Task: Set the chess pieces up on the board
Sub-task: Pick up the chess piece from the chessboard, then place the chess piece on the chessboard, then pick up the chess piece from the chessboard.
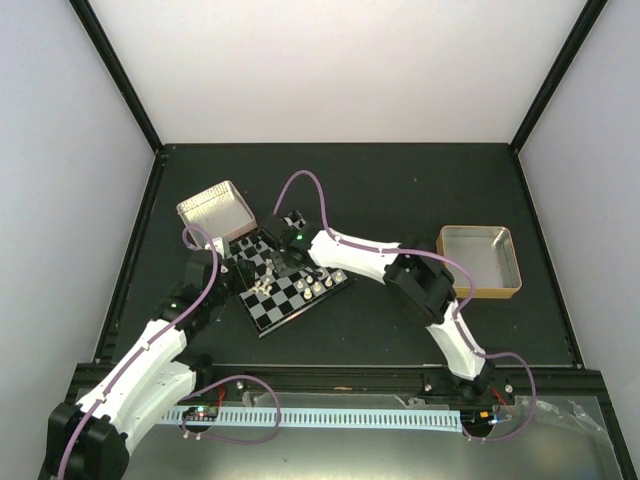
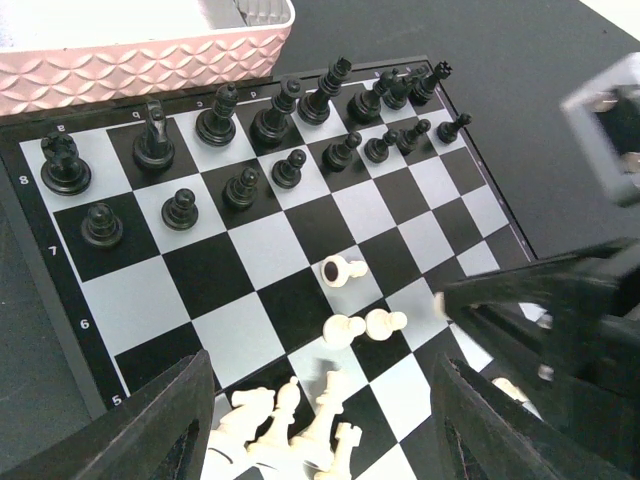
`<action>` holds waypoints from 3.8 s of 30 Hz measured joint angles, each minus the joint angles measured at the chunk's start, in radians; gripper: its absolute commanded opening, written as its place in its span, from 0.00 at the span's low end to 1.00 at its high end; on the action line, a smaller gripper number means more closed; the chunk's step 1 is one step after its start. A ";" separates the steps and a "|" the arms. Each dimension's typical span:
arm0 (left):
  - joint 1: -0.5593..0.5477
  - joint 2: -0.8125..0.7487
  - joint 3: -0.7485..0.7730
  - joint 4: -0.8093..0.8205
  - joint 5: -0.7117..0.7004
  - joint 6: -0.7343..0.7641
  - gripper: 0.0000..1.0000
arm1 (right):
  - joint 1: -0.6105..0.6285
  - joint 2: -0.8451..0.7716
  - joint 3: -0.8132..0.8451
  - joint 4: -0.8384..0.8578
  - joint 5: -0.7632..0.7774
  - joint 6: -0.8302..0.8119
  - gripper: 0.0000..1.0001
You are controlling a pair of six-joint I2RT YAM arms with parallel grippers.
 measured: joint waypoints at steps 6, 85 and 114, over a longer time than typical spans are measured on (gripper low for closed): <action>0.000 0.000 0.000 -0.003 0.000 0.000 0.61 | 0.000 -0.134 -0.095 0.013 0.002 0.000 0.08; -0.035 0.443 0.177 -0.154 0.234 0.142 0.25 | -0.032 -0.555 -0.684 0.359 -0.077 0.127 0.30; -0.089 0.530 0.211 -0.218 0.135 0.138 0.14 | -0.045 -0.555 -0.693 0.389 -0.113 0.127 0.30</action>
